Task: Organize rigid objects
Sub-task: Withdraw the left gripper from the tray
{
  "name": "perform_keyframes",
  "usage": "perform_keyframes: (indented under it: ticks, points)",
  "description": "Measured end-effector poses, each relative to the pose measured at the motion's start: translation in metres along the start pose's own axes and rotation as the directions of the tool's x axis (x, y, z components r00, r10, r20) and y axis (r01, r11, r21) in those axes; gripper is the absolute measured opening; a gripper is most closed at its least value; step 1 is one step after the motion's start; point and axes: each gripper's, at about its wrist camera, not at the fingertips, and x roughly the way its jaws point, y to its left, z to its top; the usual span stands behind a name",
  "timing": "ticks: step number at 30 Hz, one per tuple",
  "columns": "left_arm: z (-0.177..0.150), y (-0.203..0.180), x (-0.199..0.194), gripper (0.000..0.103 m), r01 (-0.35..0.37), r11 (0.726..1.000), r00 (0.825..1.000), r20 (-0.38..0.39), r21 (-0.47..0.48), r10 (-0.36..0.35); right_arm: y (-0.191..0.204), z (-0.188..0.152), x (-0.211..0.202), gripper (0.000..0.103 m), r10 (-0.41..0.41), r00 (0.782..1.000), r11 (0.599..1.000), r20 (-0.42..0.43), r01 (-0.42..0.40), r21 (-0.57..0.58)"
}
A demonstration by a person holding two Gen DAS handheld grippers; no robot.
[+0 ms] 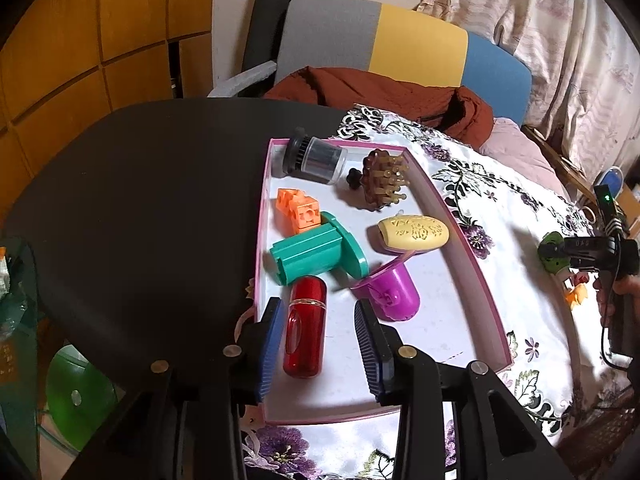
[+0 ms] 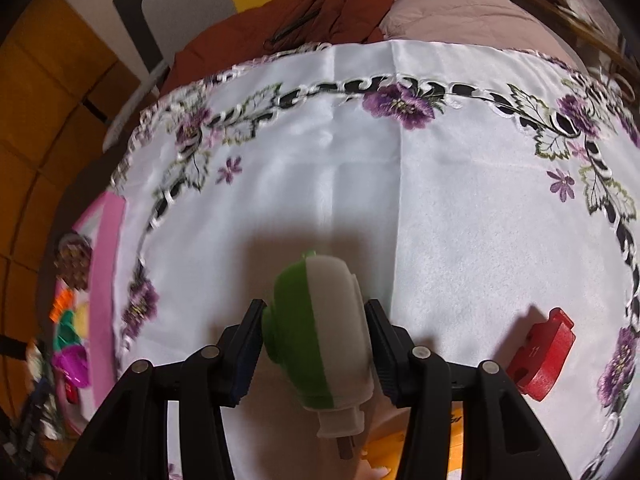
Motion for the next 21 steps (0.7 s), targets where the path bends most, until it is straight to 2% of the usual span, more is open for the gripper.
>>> perform_keyframes:
  ticks: [9, 21]
  points:
    - [-0.002, 0.001, -0.003, 0.038, -0.021, 1.000, 1.000, 0.002, 0.003, 0.021, 0.010, -0.003, 0.000, 0.043, -0.065, 0.998, 0.996, 0.028, 0.066, -0.067]
    - [-0.003, 0.012, -0.003, 0.039, -0.022, 1.000, 1.000, 0.004, -0.015, 0.022, 0.012, -0.001, 0.002, 0.043, -0.088, 0.995, 0.993, 0.055, 0.092, -0.073]
